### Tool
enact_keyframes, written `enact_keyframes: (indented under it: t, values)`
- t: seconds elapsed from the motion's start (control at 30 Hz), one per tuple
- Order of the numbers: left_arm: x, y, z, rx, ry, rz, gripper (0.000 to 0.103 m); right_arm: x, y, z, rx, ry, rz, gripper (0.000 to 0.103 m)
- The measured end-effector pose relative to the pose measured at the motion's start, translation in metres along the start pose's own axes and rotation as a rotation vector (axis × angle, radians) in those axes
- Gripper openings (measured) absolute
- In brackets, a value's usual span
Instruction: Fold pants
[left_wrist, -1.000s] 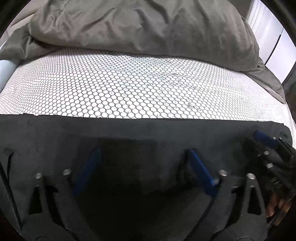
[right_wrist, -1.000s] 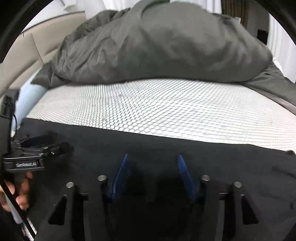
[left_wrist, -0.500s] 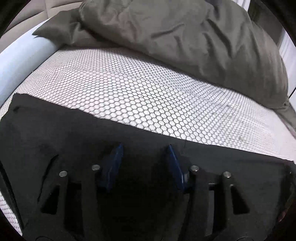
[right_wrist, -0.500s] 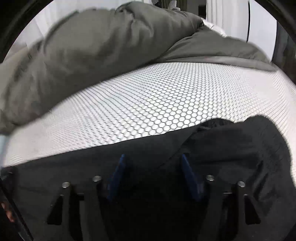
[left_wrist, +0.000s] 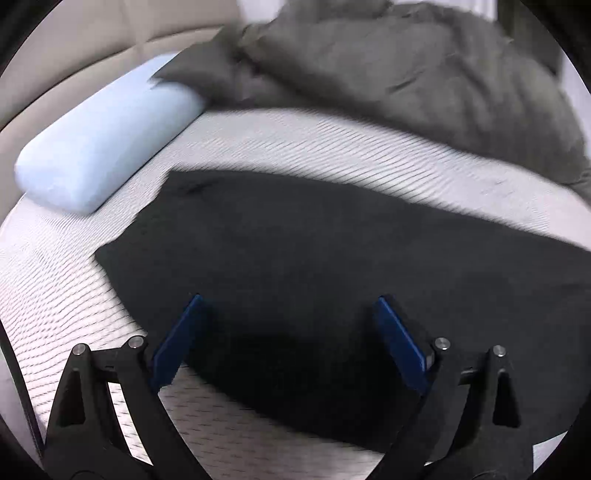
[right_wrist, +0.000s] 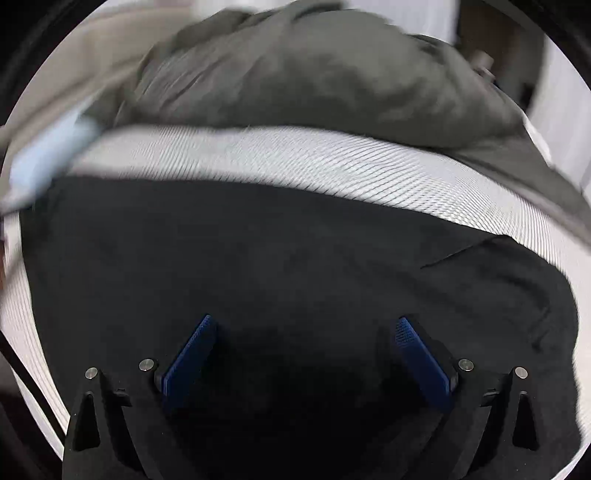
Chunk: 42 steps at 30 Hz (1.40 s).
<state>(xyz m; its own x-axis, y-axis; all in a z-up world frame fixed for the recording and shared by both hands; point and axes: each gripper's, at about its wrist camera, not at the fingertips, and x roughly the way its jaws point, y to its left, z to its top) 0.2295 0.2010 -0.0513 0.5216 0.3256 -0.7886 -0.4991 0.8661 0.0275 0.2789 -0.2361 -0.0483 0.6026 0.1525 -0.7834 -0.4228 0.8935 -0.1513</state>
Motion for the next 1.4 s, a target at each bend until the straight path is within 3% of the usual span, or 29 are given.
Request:
enact_keyframes:
  t: [0.07,0.13,0.27,0.3,0.37,0.4,0.47,0.53,0.57,0.7,0.83,0.9,1.0,1.07,1.1,1.2,1.27,1.4]
  values:
    - [0.012,0.024,-0.003,-0.053,0.024,-0.002,0.098,0.007,-0.001,-0.01,-0.016,0.053,-0.024,0.099]
    - [0.016,0.042,-0.006,-0.134,0.03,-0.075,0.098,0.004,-0.023,-0.017,0.059,0.062,-0.033,0.099]
    - [0.011,0.037,-0.007,-0.111,0.022,-0.016,0.098,-0.007,-0.082,-0.032,0.241,0.056,-0.306,0.099]
    - [0.01,0.03,-0.006,-0.096,0.025,0.017,0.098,-0.009,-0.091,-0.037,0.274,0.05,-0.319,0.098]
    - [0.002,0.02,-0.005,-0.072,0.019,0.08,0.096,-0.027,-0.102,-0.049,0.353,-0.003,-0.221,0.099]
    - [-0.01,0.01,-0.005,-0.05,-0.01,0.109,0.096,-0.038,-0.1,-0.053,0.364,-0.027,-0.214,0.099]
    - [-0.031,-0.008,-0.007,-0.003,-0.062,0.091,0.096,-0.068,-0.097,-0.066,0.373,-0.091,-0.227,0.099]
    - [-0.057,-0.029,-0.015,0.03,-0.119,0.018,0.096,-0.101,-0.098,-0.084,0.422,-0.17,-0.191,0.1]
    - [-0.065,-0.037,-0.02,0.039,-0.128,-0.02,0.096,-0.117,-0.106,-0.101,0.494,-0.205,-0.126,0.1]
    - [-0.098,-0.09,-0.051,0.089,-0.159,-0.248,0.096,-0.148,-0.136,-0.149,0.74,-0.244,-0.021,0.1]
    - [-0.112,-0.138,-0.07,0.153,-0.097,-0.461,0.096,-0.144,-0.164,-0.18,0.892,-0.239,0.126,0.1]
    - [-0.116,-0.159,-0.076,0.192,-0.08,-0.508,0.096,-0.134,-0.174,-0.185,0.917,-0.255,0.17,0.1]
    - [-0.109,-0.185,-0.087,0.247,-0.042,-0.511,0.096,-0.108,-0.187,-0.18,0.968,-0.263,0.186,0.098]
    - [-0.101,-0.199,-0.092,0.275,-0.022,-0.501,0.096,-0.095,-0.195,-0.171,0.985,-0.273,0.138,0.08]
    - [-0.094,-0.208,-0.097,0.294,-0.002,-0.477,0.096,-0.092,-0.198,-0.168,0.99,-0.279,0.125,0.076]
    - [-0.074,-0.231,-0.12,0.381,0.026,-0.351,0.096,-0.085,-0.209,-0.16,1.007,-0.298,0.152,0.056]
    - [-0.072,-0.241,-0.125,0.404,-0.009,-0.319,0.099,-0.085,-0.21,-0.151,1.004,-0.295,0.149,0.032]
    - [-0.072,-0.23,-0.114,0.346,0.027,-0.348,0.099,-0.103,-0.195,-0.124,0.93,-0.366,0.102,0.026]
